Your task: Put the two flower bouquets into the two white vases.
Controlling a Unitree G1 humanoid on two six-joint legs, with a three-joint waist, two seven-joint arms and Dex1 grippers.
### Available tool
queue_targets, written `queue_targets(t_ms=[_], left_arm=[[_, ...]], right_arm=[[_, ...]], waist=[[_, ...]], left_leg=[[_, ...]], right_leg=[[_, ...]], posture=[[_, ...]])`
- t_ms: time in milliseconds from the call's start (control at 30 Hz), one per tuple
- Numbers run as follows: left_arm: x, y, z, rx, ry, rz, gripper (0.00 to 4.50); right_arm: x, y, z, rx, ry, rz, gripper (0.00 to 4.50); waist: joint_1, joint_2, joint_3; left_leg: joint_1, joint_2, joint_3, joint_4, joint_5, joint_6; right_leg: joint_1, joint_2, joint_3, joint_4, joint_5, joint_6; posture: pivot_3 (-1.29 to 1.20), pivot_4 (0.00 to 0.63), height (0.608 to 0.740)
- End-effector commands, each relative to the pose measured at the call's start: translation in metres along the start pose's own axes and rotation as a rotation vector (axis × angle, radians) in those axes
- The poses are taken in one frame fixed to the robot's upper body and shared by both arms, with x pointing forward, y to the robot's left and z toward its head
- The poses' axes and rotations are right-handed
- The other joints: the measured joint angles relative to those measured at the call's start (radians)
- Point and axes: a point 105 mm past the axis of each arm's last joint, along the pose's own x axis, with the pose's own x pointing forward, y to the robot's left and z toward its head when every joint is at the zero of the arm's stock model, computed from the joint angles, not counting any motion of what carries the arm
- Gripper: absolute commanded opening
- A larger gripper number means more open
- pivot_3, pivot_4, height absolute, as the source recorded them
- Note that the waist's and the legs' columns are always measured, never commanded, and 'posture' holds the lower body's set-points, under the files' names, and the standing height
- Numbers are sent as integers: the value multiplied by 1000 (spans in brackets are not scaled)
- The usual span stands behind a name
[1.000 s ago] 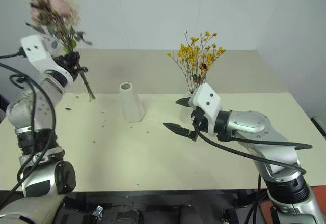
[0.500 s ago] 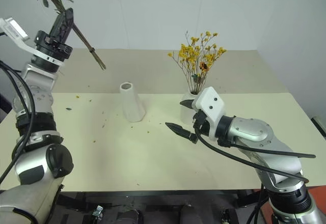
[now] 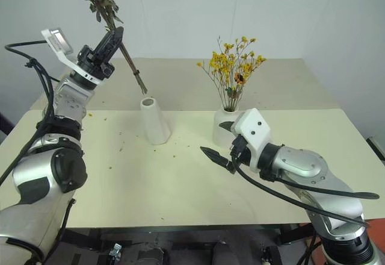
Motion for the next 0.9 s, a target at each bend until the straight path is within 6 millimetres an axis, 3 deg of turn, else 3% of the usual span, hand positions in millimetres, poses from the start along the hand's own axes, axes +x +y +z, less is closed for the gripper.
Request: queue_targets(t_ms=[33,633,900], left_arm=[[13,-9,15,57,-21,-61,127],[10,-9,-14,35,70,-64,127],[7,-6,-10,49,66,-51,127]], right_arm=[[-7,-1,11,-34,-27,-28,4500],[-7,-12,7,-42,-17,-91,4500],[-7,-12,5,-41,-14,-96,4500]], waist=[[0,0,0],[1,0,0],[2,0,0]], left_leg=[[0,0,0,0,0,0],[0,0,0,0,0,0],[0,0,0,0,0,0]], right_leg=[[0,0,0,0,0,0],[0,0,0,0,0,0],[0,0,0,1,0,0]], posture=[[0,150,740],[0,150,740],[0,150,740]])
